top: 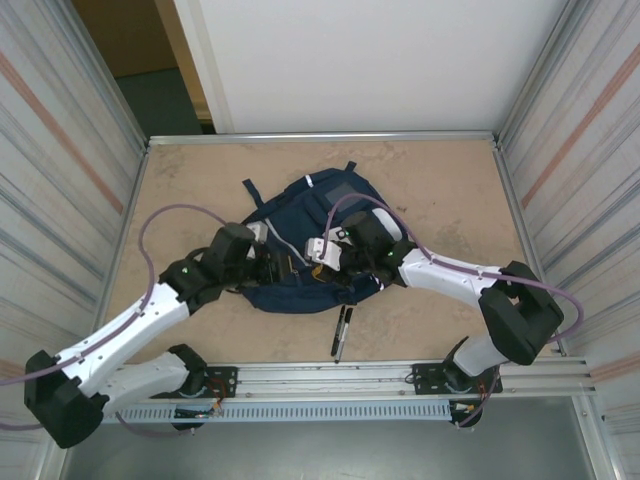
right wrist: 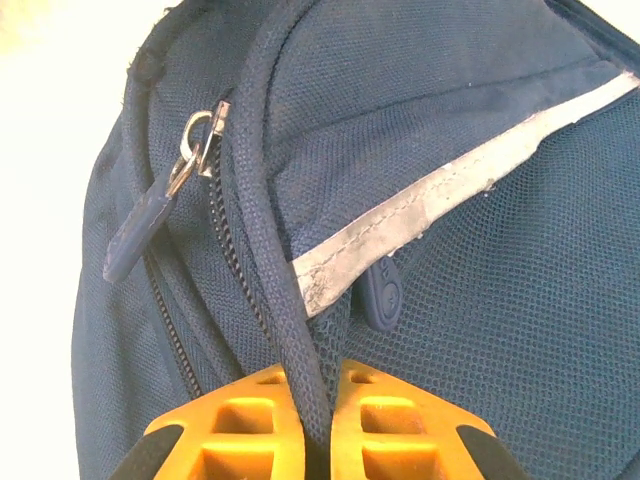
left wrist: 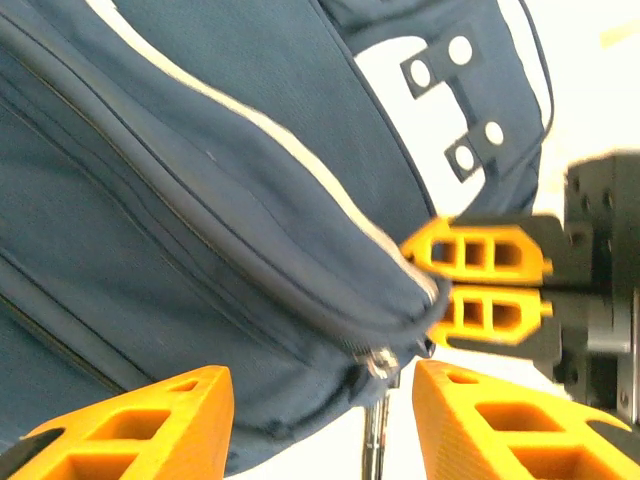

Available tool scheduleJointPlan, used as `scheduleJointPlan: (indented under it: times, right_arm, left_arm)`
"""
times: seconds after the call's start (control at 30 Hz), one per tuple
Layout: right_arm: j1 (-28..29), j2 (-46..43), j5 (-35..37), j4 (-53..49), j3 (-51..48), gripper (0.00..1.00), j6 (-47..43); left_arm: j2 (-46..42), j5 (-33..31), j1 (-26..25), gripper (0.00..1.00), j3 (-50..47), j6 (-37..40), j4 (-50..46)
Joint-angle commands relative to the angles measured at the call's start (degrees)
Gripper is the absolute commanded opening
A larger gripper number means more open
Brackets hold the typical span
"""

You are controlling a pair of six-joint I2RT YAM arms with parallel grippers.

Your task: Pack books, pencil case, and school supplies into a backpack

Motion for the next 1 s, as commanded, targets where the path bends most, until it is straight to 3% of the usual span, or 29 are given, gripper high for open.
scheduleJointPlan:
  times: [0.0, 0.27, 0.4, 0.53, 0.83, 0.97]
  right_arm:
    - [-1.02, 1.07, -7.07, 0.33, 2.03, 0.04, 5.94]
    - [-1.74, 2.76, -7.42, -2.25, 2.22, 0.05, 12.38]
    - [-1.96, 4.39, -6.96, 0.56, 1.92, 0.05, 17.9]
    - [-2.62, 5.07, -5.91, 3.02, 1.91, 0.03, 23.07]
    - [-1.99, 4.03, -5.09, 6.77, -0.39, 0.01, 25.22]
    - [-2.03, 4.42, -5.96, 7.29, -1.37, 0.01, 23.22]
  left_arm:
    - [0.22, -7.12, -5.16, 0.48, -2.49, -2.86, -1.13]
    - [8.49, -22.29, -14.55, 0.51, 4.46, -3.71, -2.49]
    - [14.02, -24.05, -16.31, 0.51, 8.75, -0.84, -1.1]
    - [17.86, -31.43, -16.52, 0.5, 10.86, -7.93, -7.87]
    - [19.35, -35.73, -16.52, 0.33, 11.21, -7.44, -9.15]
    - [15.09, -36.59, -16.09, 0.17, 9.58, -3.88, -9.31]
